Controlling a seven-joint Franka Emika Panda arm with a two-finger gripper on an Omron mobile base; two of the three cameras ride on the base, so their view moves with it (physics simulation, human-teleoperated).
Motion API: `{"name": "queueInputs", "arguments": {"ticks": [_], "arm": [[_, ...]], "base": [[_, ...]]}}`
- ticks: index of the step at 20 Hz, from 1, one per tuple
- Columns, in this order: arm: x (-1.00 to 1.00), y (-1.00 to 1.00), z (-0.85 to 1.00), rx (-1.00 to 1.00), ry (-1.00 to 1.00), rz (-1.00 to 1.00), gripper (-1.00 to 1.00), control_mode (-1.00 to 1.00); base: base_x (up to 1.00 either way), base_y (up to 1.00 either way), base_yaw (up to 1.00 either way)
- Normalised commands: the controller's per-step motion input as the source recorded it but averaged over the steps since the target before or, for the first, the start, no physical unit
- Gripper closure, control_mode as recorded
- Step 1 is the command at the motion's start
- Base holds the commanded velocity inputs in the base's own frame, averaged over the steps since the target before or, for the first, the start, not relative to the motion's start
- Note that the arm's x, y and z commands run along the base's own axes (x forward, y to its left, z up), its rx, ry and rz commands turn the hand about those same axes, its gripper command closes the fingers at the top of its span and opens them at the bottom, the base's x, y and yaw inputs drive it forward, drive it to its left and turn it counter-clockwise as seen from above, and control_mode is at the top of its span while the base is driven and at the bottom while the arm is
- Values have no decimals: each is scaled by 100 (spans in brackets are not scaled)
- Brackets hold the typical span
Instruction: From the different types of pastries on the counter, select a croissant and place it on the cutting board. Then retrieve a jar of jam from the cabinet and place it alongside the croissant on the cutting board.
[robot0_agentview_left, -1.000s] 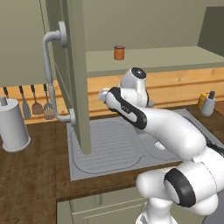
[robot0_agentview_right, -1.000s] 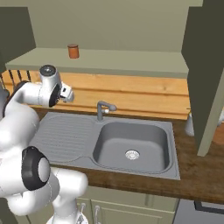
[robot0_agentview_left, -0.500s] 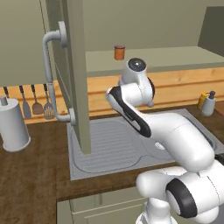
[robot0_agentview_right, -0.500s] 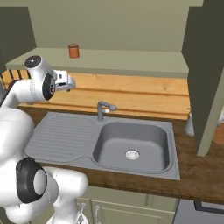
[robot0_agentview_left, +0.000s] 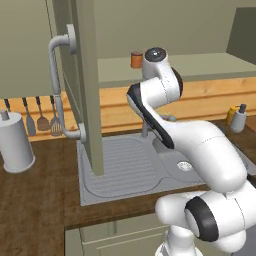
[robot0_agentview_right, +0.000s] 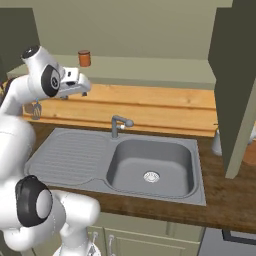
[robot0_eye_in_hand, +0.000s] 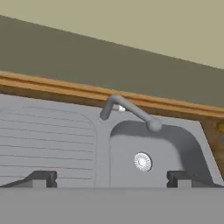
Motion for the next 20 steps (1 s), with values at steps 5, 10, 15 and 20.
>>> {"name": "queueInputs", "arguments": {"ticks": [5, 10, 15, 20], "arm": [[-8, -23, 73, 7, -2, -1, -100, -100], [2, 3, 70, -14, -28, 8, -100, -100], [7, 0, 37, -4, -17, 2, -100, -100], [22, 1, 25, 0, -8, 3, -100, -100]], "base": [[0, 0, 0], [0, 0, 0], [0, 0, 0], [0, 0, 0]]}}
